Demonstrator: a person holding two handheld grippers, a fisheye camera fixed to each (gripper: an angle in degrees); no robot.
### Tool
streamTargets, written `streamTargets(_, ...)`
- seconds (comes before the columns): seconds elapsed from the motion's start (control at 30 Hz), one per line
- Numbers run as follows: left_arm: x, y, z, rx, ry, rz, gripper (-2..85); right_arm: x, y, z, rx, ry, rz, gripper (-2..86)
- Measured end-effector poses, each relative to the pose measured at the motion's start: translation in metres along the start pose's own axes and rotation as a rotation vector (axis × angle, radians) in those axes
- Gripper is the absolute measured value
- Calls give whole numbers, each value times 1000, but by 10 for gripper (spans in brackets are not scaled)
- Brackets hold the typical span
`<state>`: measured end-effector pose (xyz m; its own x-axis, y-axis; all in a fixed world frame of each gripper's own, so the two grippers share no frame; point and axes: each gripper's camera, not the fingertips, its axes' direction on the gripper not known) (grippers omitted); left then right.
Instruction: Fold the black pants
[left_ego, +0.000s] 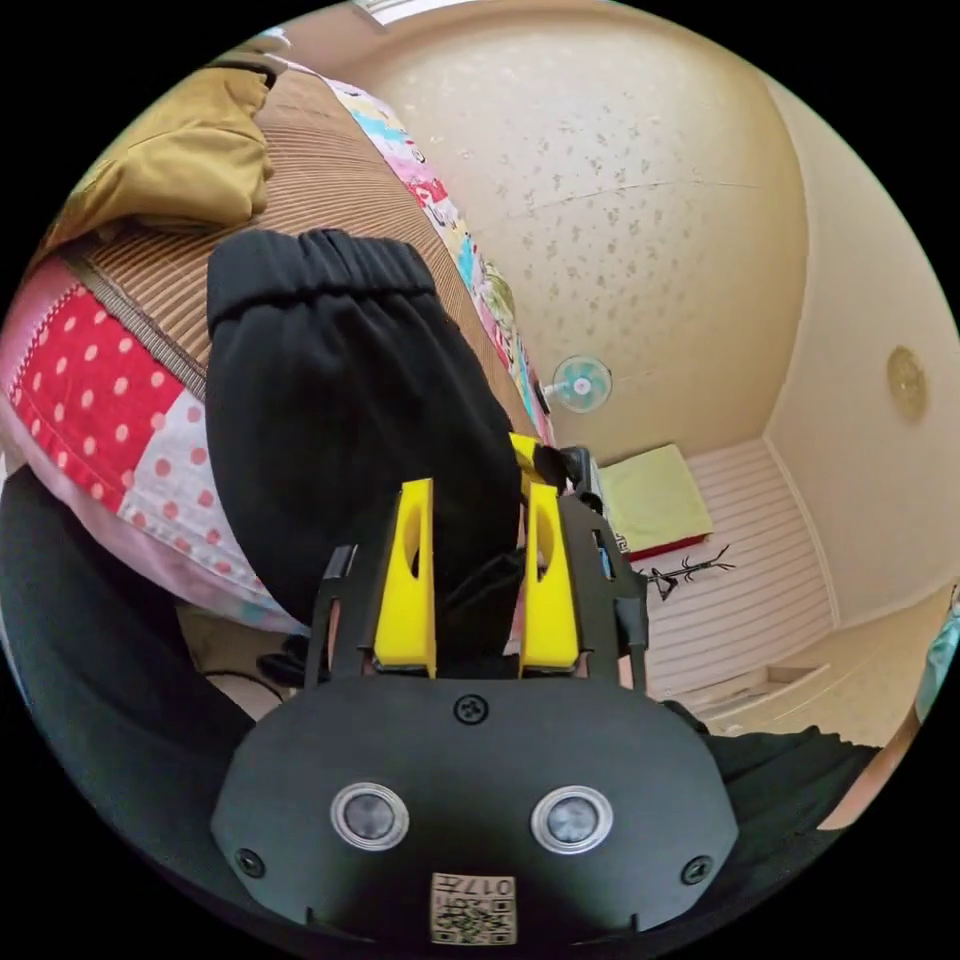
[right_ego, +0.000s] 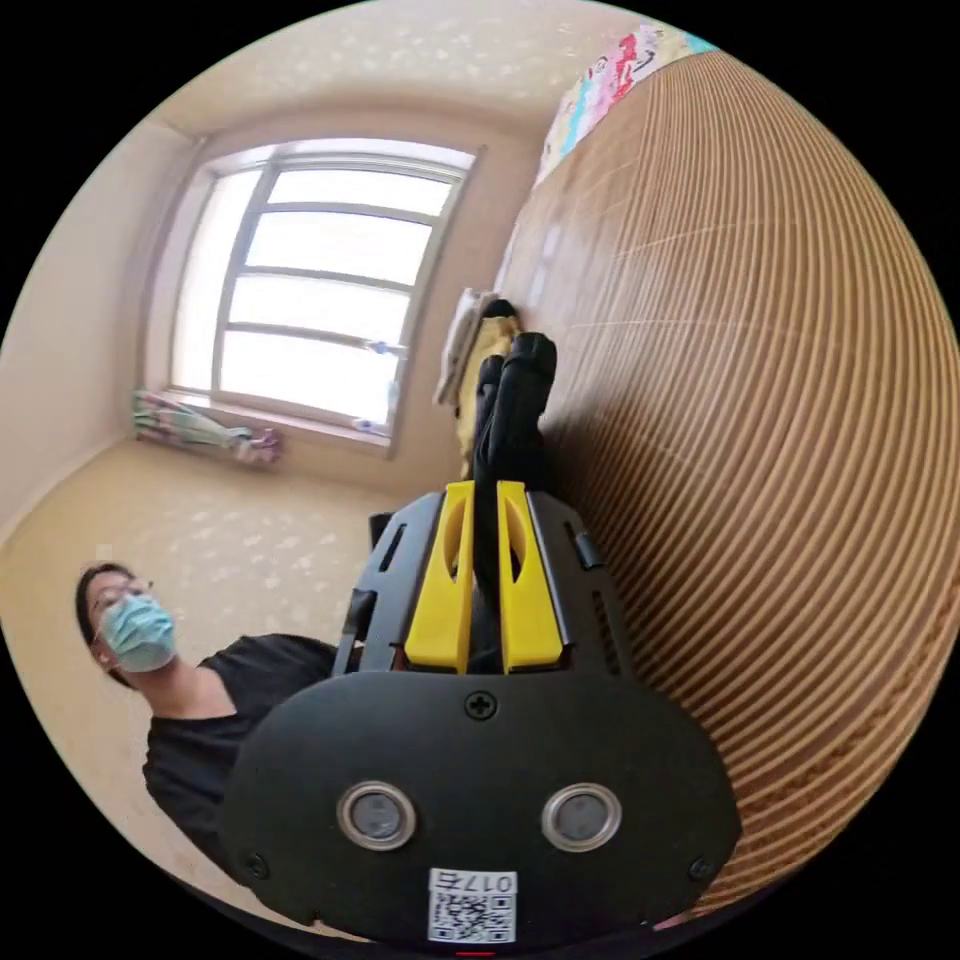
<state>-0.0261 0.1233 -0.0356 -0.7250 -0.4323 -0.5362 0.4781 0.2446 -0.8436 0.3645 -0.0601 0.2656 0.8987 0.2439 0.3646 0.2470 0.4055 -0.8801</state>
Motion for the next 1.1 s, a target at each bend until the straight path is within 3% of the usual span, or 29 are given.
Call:
streamTargets(0.07,-19,-8,9,-12,108,-46,167,9,26,-4,-64,-225,-24,26)
streamTargets(0.17,-28,5,8,-11,267,-71,196,12,60,-8,-95,-301,-34,25)
streamTargets(0.23,-20,11,4,-43,273,-23,204,13,79,-15,-87,-342,-39,24)
streamTargets(0.33,3,15,-4,-118,216,70,187,15,107,-27,-64,-422,-44,24)
streamTargets(0.67,77,31,-51,-205,573,346,123,-30,176,-85,66,-813,-240,13)
streamTargets(0.83,112,41,-76,-194,691,411,88,-78,197,-127,98,-845,-364,15)
streamTargets(0.97,98,42,-107,-107,865,333,44,-106,221,-190,270,-1035,-511,18)
streamTargets(1.1,117,41,-162,-12,837,457,42,-143,248,-250,393,-931,-635,19)
